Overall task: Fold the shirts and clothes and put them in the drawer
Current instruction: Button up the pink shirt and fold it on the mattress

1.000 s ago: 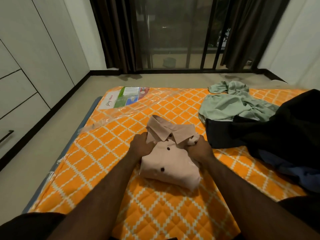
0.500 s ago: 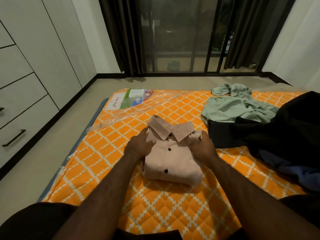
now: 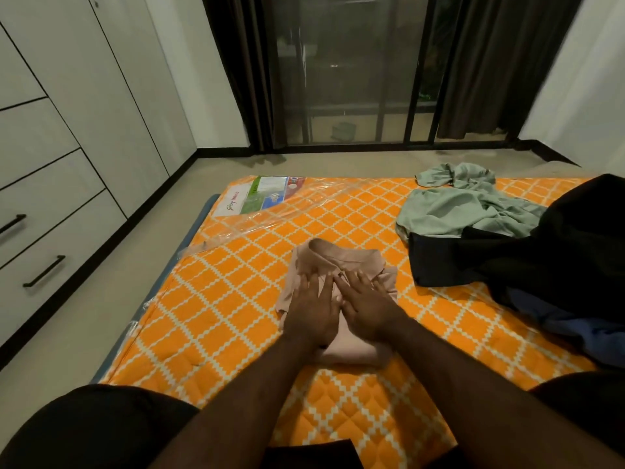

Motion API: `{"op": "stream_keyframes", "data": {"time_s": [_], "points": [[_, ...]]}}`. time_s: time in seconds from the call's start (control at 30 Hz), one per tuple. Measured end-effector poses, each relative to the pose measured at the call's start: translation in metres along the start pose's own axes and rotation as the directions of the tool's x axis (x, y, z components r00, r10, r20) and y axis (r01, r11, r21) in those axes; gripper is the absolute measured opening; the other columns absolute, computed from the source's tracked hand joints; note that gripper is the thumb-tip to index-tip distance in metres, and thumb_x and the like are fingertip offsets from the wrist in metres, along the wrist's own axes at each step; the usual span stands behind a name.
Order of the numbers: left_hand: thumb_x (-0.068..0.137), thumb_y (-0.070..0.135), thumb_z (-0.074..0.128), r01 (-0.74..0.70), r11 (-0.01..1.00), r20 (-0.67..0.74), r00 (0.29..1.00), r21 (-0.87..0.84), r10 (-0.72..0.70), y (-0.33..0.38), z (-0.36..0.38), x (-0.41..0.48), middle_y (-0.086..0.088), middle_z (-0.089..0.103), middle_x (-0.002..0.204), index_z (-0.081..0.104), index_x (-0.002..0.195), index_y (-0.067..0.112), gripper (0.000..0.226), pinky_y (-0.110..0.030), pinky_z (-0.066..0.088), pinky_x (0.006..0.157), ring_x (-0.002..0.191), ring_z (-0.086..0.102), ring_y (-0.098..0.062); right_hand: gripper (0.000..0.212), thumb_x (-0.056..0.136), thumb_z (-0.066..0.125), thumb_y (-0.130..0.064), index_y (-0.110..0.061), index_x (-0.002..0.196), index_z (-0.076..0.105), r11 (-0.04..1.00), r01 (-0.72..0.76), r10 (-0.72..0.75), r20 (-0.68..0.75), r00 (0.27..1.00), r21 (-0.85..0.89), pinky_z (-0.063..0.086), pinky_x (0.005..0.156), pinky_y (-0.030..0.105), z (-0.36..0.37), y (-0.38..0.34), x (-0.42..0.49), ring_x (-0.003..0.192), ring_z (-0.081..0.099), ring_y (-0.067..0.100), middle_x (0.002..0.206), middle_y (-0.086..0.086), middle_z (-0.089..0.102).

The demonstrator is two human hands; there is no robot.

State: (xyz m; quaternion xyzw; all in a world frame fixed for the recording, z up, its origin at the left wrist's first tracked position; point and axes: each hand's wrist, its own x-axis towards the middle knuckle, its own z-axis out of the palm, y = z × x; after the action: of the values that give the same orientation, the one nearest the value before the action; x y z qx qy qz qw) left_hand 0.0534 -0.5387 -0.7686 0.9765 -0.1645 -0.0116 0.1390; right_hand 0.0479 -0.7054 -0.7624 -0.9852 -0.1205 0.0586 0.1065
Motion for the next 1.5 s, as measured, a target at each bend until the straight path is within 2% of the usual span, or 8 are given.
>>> {"op": "stream_keyframes", "data": {"time_s": [0.27, 0.43, 0.7, 1.03, 1.2, 1.27, 1.37, 1.5], "points": [[0.101, 0.047, 0.054, 0.108, 0.817, -0.287, 0.903, -0.567, -0.319, -0.014, -0.03, 0.021, -0.007, 0.005, 0.17, 0.011, 0.162, 0.017, 0.08, -0.038, 0.016, 0.124, 0.157, 0.006, -0.022, 0.073, 0.1, 0.048, -0.04, -0.02, 0.163, 0.017, 0.961, -0.166, 0.258, -0.496, 0.829, 0.222, 0.008, 0.127, 0.047, -0.022, -0.014, -0.006, 0.159, -0.003, 0.027, 0.172, 0.01, 0.004], [0.097, 0.043, 0.063, 0.078, 0.724, -0.205, 0.933, -0.685, -0.295, -0.008, -0.036, 0.039, -0.004, 0.026, 0.166, 0.014, 0.161, 0.025, 0.082, -0.039, 0.031, 0.119, 0.15, 0.029, -0.024, 0.074, 0.103, 0.056, -0.025, -0.013, 0.163, 0.015, 0.561, -0.316, 0.681, -0.209, 0.702, 0.766, 0.033, 0.116, 0.041, -0.033, -0.016, 0.003, 0.154, 0.019, 0.033, 0.169, 0.013, 0.013], [0.103, 0.033, 0.059, 0.146, 0.151, 0.07, 0.903, -0.978, -0.424, -0.009, -0.057, 0.053, 0.009, 0.05, 0.139, 0.037, 0.153, 0.026, 0.055, -0.016, 0.048, 0.062, 0.112, 0.056, -0.012, 0.052, 0.096, 0.061, -0.009, -0.015, 0.146, 0.046, 0.428, -0.244, 0.765, -0.205, 0.61, 0.87, 0.045, 0.077, 0.031, -0.031, 0.002, 0.01, 0.109, 0.063, 0.031, 0.126, 0.018, 0.066], [0.096, 0.024, 0.065, 0.122, 0.449, -0.133, 0.858, -0.885, -0.496, -0.01, -0.06, 0.08, 0.001, 0.066, 0.095, 0.057, 0.105, 0.023, 0.012, -0.043, 0.054, 0.07, 0.092, 0.067, -0.029, 0.049, 0.09, 0.07, 0.002, -0.017, 0.134, 0.056, 0.232, -0.063, 0.716, -0.126, 0.687, 0.971, 0.052, 0.062, 0.032, -0.044, 0.016, 0.025, 0.099, 0.069, 0.028, 0.116, 0.011, 0.068], [0.102, 0.011, 0.058, -0.2, -0.122, -0.13, 0.893, -0.972, -0.431, -0.01, -0.059, 0.076, -0.016, 0.065, 0.106, 0.061, 0.102, 0.019, 0.008, -0.049, 0.052, 0.083, 0.094, 0.063, -0.033, 0.034, 0.094, 0.061, 0.008, -0.017, 0.117, 0.064, -0.18, 0.126, 0.577, 0.001, 0.817, 0.975, 0.059, 0.068, 0.042, -0.064, 0.021, 0.039, 0.084, 0.073, 0.029, 0.097, 0.017, 0.076], [0.102, 0.013, 0.058, -0.191, -0.224, -0.091, 0.916, -0.956, -0.391, -0.015, -0.061, 0.073, -0.016, 0.068, 0.107, 0.06, 0.105, 0.018, 0.007, -0.049, 0.054, 0.083, 0.093, 0.066, -0.032, 0.035, 0.092, 0.064, 0.004, -0.019, 0.118, 0.061, -0.033, 0.05, 0.581, -0.021, 0.813, 0.998, 0.06, 0.077, 0.045, -0.058, 0.023, 0.045, 0.09, 0.072, 0.025, 0.105, 0.015, 0.074], [0.101, 0.014, 0.062, -0.081, 0.012, -0.081, 0.939, -0.997, -0.335, -0.017, -0.05, 0.07, -0.008, 0.074, 0.107, 0.059, 0.115, 0.022, 0.016, -0.051, 0.058, 0.084, 0.093, 0.072, -0.028, 0.037, 0.082, 0.072, -0.003, -0.013, 0.114, 0.058, 0.508, -0.247, 0.691, -0.22, 0.689, 0.825, 0.049, 0.072, 0.037, -0.037, 0.026, 0.047, 0.09, 0.06, 0.022, 0.112, 0.013, 0.066], [0.099, 0.018, 0.065, -0.006, 0.201, -0.089, 0.91, -0.98, -0.405, -0.015, -0.041, 0.073, 0.001, 0.075, 0.111, 0.059, 0.127, 0.027, 0.029, -0.057, 0.058, 0.087, 0.098, 0.073, -0.023, 0.011, 0.085, 0.062, -0.006, -0.014, 0.092, 0.06, 0.5, -0.309, 0.763, -0.242, 0.6, 0.809, 0.042, 0.068, 0.033, -0.039, 0.02, 0.042, 0.085, 0.061, 0.032, 0.097, 0.014, 0.066]]}}
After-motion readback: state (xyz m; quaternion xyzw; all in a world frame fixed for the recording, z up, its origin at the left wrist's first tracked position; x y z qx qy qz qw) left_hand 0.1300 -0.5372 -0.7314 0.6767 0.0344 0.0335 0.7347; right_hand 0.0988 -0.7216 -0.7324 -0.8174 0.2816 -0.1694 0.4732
